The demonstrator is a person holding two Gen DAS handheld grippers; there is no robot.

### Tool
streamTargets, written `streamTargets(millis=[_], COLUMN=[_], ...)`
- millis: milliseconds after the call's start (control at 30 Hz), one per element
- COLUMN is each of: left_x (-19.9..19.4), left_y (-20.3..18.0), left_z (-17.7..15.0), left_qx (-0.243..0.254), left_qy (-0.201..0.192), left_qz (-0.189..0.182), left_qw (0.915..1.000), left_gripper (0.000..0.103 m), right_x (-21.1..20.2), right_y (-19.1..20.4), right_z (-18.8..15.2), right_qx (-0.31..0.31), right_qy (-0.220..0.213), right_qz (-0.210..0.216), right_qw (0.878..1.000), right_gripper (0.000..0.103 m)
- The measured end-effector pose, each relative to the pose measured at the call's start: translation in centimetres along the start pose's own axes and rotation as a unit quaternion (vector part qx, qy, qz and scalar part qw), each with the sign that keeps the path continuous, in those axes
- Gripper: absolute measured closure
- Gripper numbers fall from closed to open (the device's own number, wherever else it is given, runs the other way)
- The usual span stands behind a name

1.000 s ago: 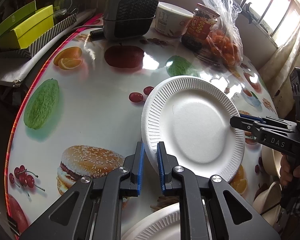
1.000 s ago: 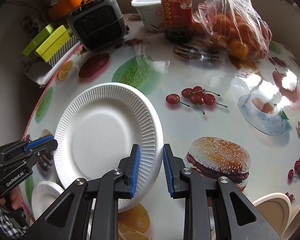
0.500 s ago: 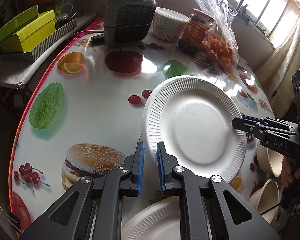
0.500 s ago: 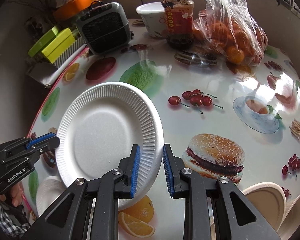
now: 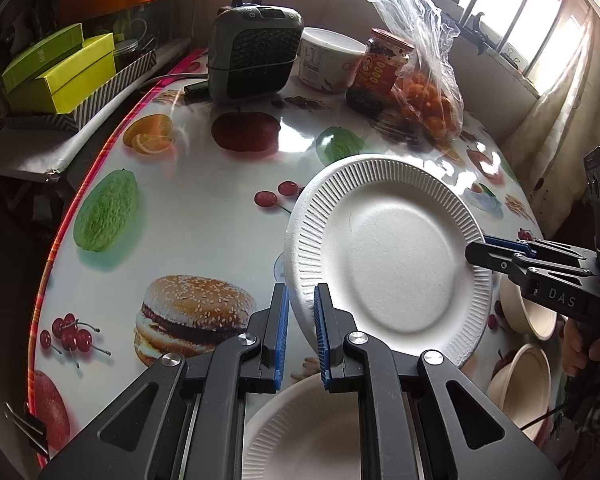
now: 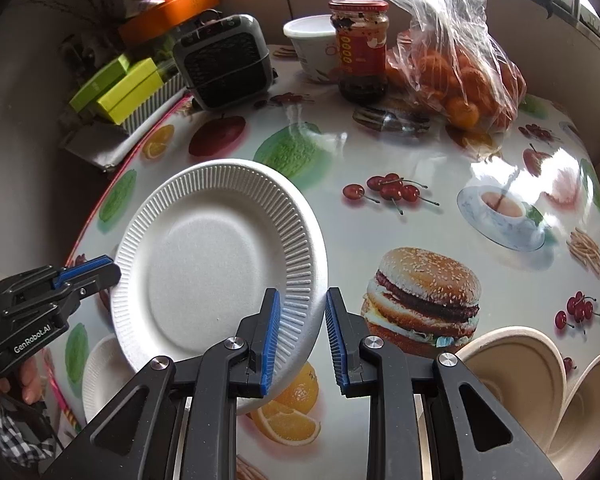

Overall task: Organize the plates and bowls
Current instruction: 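Lift the plate with the left tool and carry it toward the stack, then lower the held white plate onto the plate stack with both tools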

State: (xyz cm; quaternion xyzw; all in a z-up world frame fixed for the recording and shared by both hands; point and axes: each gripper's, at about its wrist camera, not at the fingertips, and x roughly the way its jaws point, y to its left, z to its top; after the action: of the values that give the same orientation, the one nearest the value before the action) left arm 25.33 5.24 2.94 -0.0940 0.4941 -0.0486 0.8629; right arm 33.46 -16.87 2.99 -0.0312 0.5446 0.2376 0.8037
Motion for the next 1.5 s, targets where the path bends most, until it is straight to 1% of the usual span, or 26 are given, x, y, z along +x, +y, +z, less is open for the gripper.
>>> streamTargets(millis=[233,467,800,1500], left_x=[-1.0,-1.9,-2.9,-5.3], left_y=[0.0,0.3,0.8,2.2], left_z=[-1.1,-2.1,-3.3,-6.7], left_qx=[0.001,-0.001,-0.005,-0.015], left_qy=[-0.003,-0.007,-0.008,-0.014], left_qz=[-0.001,0.005,0.006,0.008], left_qw=[1.0000,1.0000,0.9999,0.9998], left_gripper=[0.089,0.089,0.089,0.089], right_x=[-1.1,-1.8,-2.6,-3.5], right_y=[0.8,1.8,2.9,5.4], right_z=[-1.3,-2.5,-3.6,-6.6], right_qx=[-0.003,-0.011,-0.016,-0.031], right_qy=[-0.003,-0.005,-0.007,0.000], right_qz=[0.002,0.007,0.017,0.032], right_qw=[1.000,1.000,1.000,0.999], right_gripper=[0.080,0.080,0.080,0.079])
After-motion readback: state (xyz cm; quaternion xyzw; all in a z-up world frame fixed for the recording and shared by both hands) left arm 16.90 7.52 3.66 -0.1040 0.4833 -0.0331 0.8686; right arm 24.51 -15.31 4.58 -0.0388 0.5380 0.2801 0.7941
